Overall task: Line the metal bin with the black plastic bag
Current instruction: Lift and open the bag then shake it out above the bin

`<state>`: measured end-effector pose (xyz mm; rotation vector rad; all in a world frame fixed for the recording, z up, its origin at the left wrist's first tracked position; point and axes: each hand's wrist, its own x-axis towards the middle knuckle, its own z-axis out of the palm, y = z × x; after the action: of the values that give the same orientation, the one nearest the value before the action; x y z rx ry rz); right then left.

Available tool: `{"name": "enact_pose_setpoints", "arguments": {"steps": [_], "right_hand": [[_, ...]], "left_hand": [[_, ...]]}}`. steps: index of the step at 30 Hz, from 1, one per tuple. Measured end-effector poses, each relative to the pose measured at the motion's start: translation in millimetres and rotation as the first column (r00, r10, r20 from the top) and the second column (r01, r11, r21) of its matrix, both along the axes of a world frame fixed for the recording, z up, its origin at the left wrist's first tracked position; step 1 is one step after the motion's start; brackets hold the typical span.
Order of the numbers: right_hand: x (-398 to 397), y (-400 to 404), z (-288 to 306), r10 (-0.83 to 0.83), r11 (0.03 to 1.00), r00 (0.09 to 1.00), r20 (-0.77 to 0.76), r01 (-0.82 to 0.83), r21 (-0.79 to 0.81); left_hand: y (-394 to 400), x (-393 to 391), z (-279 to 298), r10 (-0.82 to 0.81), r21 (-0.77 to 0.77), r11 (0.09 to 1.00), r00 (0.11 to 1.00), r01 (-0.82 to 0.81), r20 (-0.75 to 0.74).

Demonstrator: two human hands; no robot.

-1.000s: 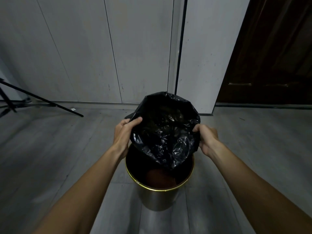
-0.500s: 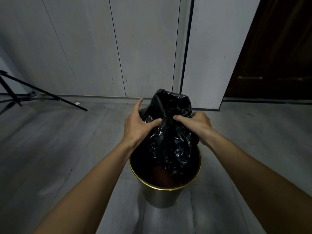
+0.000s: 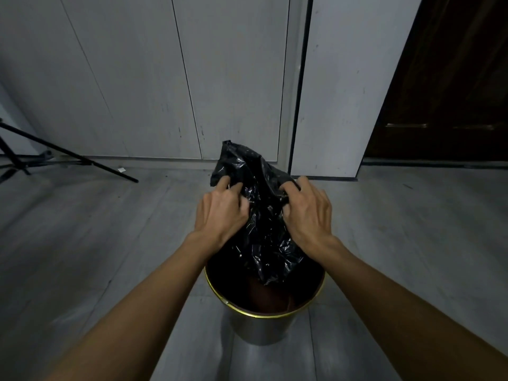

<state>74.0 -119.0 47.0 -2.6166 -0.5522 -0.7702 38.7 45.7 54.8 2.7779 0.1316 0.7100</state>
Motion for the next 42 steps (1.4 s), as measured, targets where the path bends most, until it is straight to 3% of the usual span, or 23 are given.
{"name": "enact_pose_setpoints", "arguments": {"steps": [5, 12, 16, 19, 24, 27, 29, 32, 35, 38, 40, 42], "right_hand": [[28.1, -2.6, 13.3, -0.133, 0.936, 0.99, -0.055, 0.144, 0.321], [56.5, 3.6, 28.5, -0.149, 0.861, 0.975, 0.167, 0.045, 0.506], [65.9, 5.4, 16.1, -0.142, 0.886, 0.963, 0.23, 0.02, 0.463], [69.1, -4.1, -7.8, -0.076, 0.969, 0.967, 0.241, 0.014, 0.248], [72.3, -20.6, -49.1, -0.051, 0.999, 0.997, -0.061, 0.051, 0.002], [80.6, -24.5, -58.0, 0.039, 0.997, 0.926, -0.377, -0.008, 0.083], [86.9, -24.2, -53.9, 0.126, 0.981, 0.881, -0.456, -0.043, 0.189], [94.7, -15.3, -35.6, 0.216, 0.939, 0.894, -0.393, -0.08, 0.334], [103.3, -2.1, -14.3, 0.216, 0.892, 0.94, -0.263, -0.08, 0.446], [105.8, 6.5, -6.0, 0.264, 0.883, 0.958, -0.109, -0.195, 0.427], [107.1, 5.4, -11.5, 0.289, 0.897, 0.953, -0.093, -0.236, 0.374], [107.5, -3.5, -25.4, 0.277, 0.928, 0.947, -0.164, -0.219, 0.301]], "left_hand": [[9.9, 23.1, 17.1, 0.066, -0.035, 0.997, 0.994, -0.063, 0.093], [16.3, 47.2, 30.1, 0.069, -0.122, 0.992, 0.977, -0.044, 0.204], [14.6, 50.2, 15.9, 0.028, -0.092, 0.996, 0.962, -0.004, 0.271], [18.5, 51.6, -1.6, -0.038, -0.036, 0.998, 0.978, 0.047, 0.206], [37.8, 49.7, -35.7, -0.112, 0.122, 0.986, 0.993, 0.117, -0.047], [44.7, 50.6, -48.3, -0.078, 0.048, 0.995, 0.973, 0.091, -0.219], [43.8, 55.2, -49.2, -0.056, -0.076, 0.996, 0.959, 0.036, -0.278], [37.4, 64.7, -39.1, -0.044, -0.131, 0.991, 0.977, 0.017, -0.21], [28.9, 77.3, -22.6, -0.047, -0.174, 0.984, 0.998, 0.039, -0.046], [22.0, 83.9, -13.2, -0.061, -0.155, 0.985, 0.995, 0.072, 0.08], [24.6, 85.7, -17.8, -0.071, -0.037, 0.997, 0.997, 0.073, 0.044], [31.6, 83.1, -29.4, -0.115, 0.065, 0.99, 0.986, 0.123, -0.118]]}}
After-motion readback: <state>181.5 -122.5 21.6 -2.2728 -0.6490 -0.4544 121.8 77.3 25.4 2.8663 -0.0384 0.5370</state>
